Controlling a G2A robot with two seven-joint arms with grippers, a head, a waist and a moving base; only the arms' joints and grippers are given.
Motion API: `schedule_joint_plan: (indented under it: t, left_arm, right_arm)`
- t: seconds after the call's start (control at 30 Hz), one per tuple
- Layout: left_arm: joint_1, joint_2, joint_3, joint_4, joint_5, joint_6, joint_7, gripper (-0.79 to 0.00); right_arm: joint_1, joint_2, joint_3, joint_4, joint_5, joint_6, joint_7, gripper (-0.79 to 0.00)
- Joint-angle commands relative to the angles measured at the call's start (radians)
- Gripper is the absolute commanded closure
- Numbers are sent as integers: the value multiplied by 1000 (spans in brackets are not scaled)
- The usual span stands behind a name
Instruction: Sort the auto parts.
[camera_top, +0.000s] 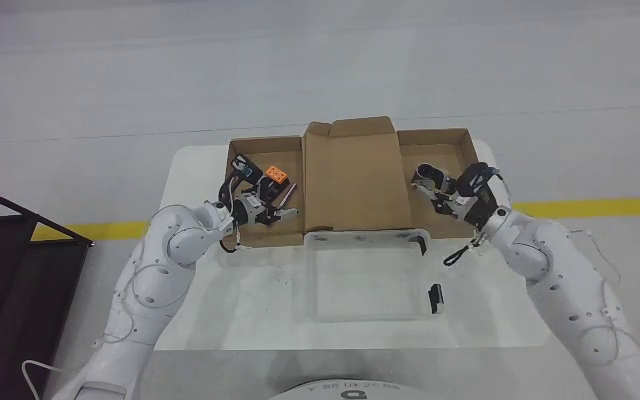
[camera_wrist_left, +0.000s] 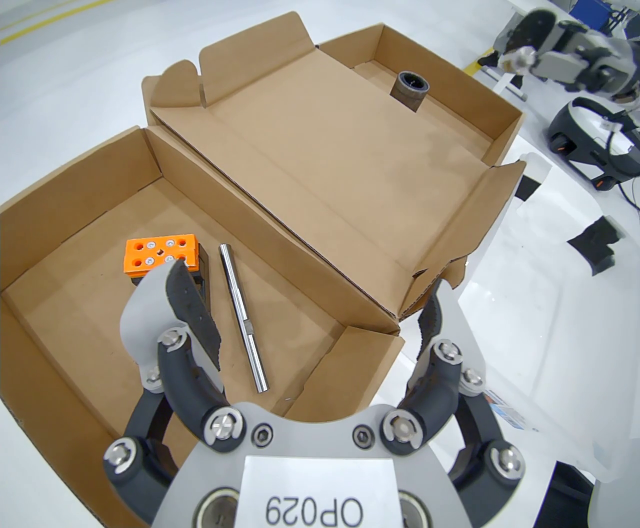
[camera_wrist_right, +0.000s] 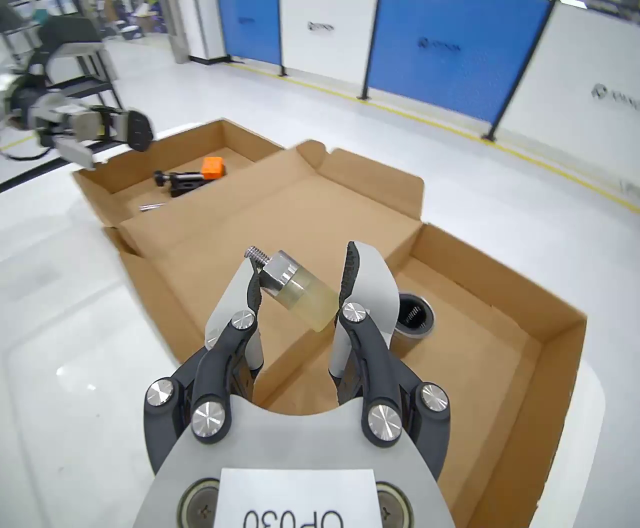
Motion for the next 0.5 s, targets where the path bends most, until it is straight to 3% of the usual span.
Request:
schedule_joint_plan:
  t: [0.0, 0.17, 0.47]
  left_arm:
    - [0, 0, 0, 0, 0, 0, 0, -785]
    - [0, 0, 0, 0, 0, 0, 0, -785]
    - [0, 0, 0, 0, 0, 0, 0, -785]
  right_arm:
    - [32, -6, -14, 48, 54, 37, 55, 0]
    - [113, -26, -71, 179, 147, 63, 130, 0]
    - [133, -38, -78, 287, 153, 92, 101, 0]
